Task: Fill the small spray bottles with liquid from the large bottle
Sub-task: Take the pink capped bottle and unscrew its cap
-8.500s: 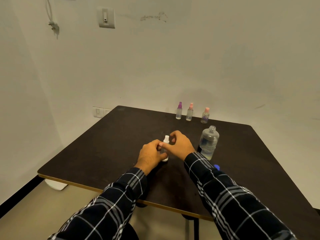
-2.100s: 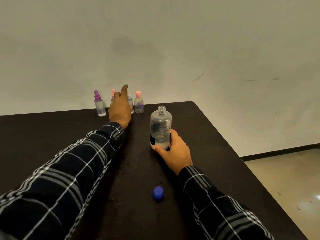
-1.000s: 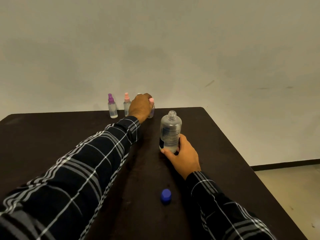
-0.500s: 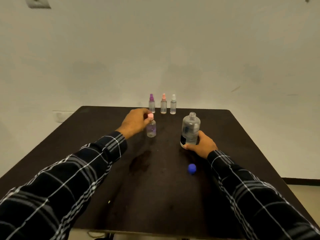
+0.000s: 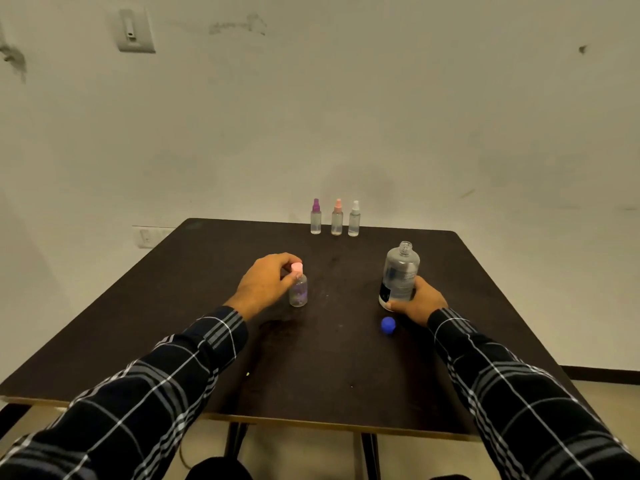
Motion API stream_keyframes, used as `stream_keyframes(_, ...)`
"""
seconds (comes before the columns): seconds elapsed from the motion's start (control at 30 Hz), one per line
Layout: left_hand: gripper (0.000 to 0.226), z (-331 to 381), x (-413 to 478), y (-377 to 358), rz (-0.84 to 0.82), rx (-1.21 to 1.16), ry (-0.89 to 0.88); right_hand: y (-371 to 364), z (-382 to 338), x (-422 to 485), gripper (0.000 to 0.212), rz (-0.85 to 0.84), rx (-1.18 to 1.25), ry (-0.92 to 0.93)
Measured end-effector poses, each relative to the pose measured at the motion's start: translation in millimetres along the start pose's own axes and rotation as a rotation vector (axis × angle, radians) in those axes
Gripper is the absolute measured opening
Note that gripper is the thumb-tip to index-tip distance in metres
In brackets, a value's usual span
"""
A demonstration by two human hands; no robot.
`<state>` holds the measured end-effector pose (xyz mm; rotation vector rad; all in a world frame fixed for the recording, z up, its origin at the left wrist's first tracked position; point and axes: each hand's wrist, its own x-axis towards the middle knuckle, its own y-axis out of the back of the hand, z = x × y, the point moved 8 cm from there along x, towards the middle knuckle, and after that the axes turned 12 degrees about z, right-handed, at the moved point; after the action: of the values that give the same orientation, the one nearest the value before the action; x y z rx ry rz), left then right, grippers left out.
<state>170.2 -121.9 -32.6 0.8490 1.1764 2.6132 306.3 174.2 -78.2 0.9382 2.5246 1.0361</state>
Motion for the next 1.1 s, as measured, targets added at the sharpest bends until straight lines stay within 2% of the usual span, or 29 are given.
stream_keyframes(0.2,0.026,9,-12,1,0.019,-0.057,-0.008,4,3,-12,0.072,0.038,-0.020,-0.015)
stream_keyframes(0.4,0.032,6,-19,-9,-0.050,-0.097,0.074,5,0,-15,0.073,0.012,-0.033,-0.011)
stream_keyframes(0.53,0.033,5,-20,-14,-0.033,-0.116,0.130,6,0,-16,0.071,-0.008,-0.015,0.005)
stream_keyframes(0.8,0.045,6,-15,-19,-0.080,-0.043,0.177,5,-1,-15,0.068,-0.020,-0.017,-0.006)
stream_keyframes(1.1,0.043,7,-16,-18,-0.076,-0.045,0.185,-1,-10,-9,0.064,-0.059,-0.067,-0.014)
